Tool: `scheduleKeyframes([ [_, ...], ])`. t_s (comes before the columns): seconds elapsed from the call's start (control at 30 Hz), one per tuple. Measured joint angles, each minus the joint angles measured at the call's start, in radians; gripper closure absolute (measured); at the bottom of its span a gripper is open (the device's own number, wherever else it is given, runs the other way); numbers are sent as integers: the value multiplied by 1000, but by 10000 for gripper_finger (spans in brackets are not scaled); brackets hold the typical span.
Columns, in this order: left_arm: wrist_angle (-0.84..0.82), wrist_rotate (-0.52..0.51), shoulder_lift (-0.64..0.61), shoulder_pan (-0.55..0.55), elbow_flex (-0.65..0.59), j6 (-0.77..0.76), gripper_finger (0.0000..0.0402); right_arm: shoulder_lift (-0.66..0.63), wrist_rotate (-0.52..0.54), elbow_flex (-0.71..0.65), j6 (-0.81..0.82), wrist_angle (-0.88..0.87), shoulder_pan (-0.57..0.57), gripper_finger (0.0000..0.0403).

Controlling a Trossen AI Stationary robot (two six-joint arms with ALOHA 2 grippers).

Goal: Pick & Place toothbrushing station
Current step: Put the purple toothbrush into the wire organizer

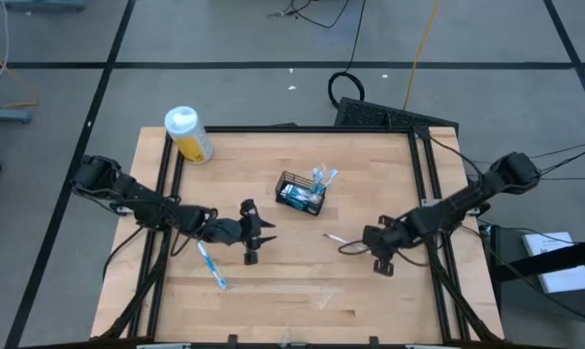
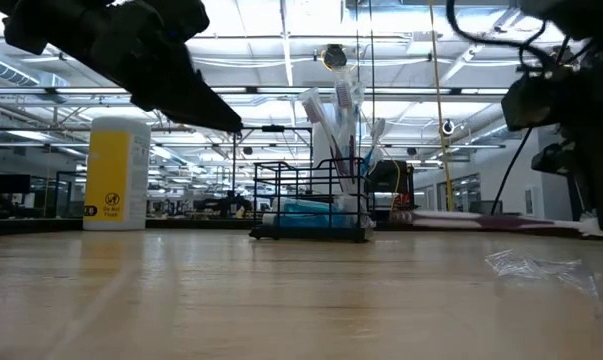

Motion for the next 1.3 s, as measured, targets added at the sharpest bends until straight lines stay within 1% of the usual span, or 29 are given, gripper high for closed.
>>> scheduleKeyframes([
  [0.13,-4,54,0,-18,0,-38,249,54,7,1,8,106,36,392],
  [0.3,-4,117,0,-31,0,-106,249,184,-56,10,-23,222,56,392],
  [0.43,3,154,0,-35,0,-139,249,267,-67,78,-98,204,57,392],
  [0.57,4,173,0,-35,0,-152,249,283,-1,138,-159,191,57,389],
  [0.63,4,173,0,-35,0,-152,249,273,69,162,-178,186,57,367],
  [0.7,4,173,0,-35,0,-152,249,264,117,185,-192,201,58,331],
  [0.83,2,177,0,-35,0,-146,249,269,142,195,-242,192,64,258],
  [0.97,1,178,0,-35,0,-147,249,266,160,200,-240,208,63,207],
  [1.07,-5,208,0,-35,0,-147,249,267,171,198,-239,211,64,190],
  [1.17,-36,247,0,-35,0,-157,250,266,172,199,-236,237,67,189],
  [1.3,-96,267,4,-40,0,-200,250,266,256,199,-243,274,89,201],
])
